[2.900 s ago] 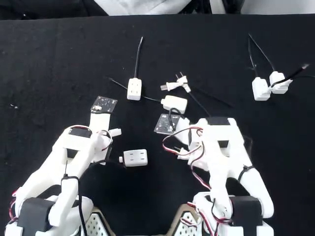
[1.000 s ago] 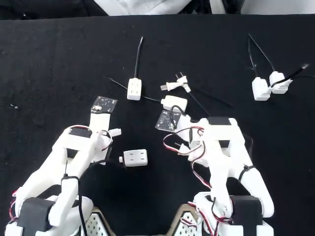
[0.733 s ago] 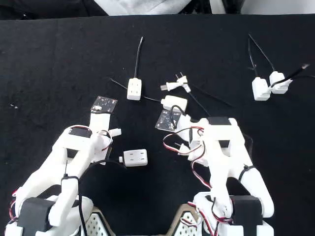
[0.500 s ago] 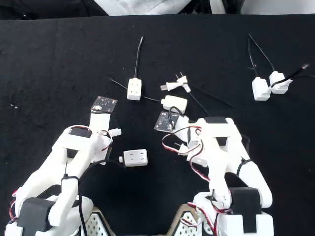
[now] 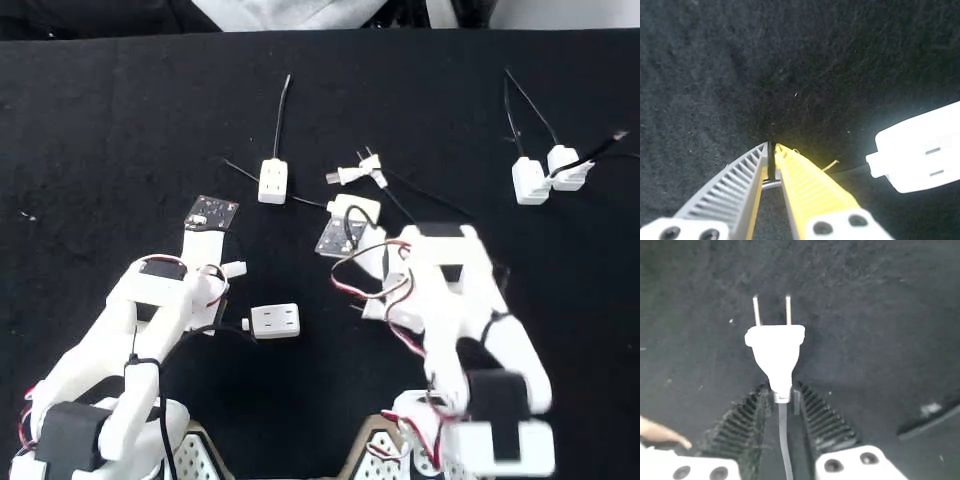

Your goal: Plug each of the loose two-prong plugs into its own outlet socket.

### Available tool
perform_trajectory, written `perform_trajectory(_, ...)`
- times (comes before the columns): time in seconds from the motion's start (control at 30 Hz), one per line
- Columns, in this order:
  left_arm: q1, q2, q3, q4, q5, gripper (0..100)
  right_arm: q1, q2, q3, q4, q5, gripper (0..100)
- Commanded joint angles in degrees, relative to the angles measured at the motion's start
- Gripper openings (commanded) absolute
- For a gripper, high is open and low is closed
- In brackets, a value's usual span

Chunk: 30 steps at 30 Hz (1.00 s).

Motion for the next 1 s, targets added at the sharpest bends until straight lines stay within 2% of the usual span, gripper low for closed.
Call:
perform_trajectory(0.0,-1.0,0.8,-0.7,-1.6,0.2,3,-3.0,-10.2,-2.9,3.1,-2.6,1.0)
perform_trajectory(0.2,-1.6,0.7,-4.1,1.1,0.2,3,-15.7,-20.5,-2.4,-0.2,-14.9,1.0)
perform_trajectory(0.47,-1.5,0.6,-17.2,12.5,0.2,3,-14.7,-19.5,1.9,-14.2,-31.1,1.0)
perform_trajectory(0.67,1.4,-5.2,-18.8,6.8,3.4,3,-14.9,-19.5,11.9,-30.4,-38.6,1.0)
perform_trajectory(0.83,5.0,-14.8,-14.7,0.3,8.2,3,-15.0,-19.5,14.2,-33.3,-39.0,1.0)
perform_trajectory(0.97,9.1,-19.4,-11.3,-4.0,14.1,3,-15.2,-19.6,14.1,-33.4,-42.8,1.0)
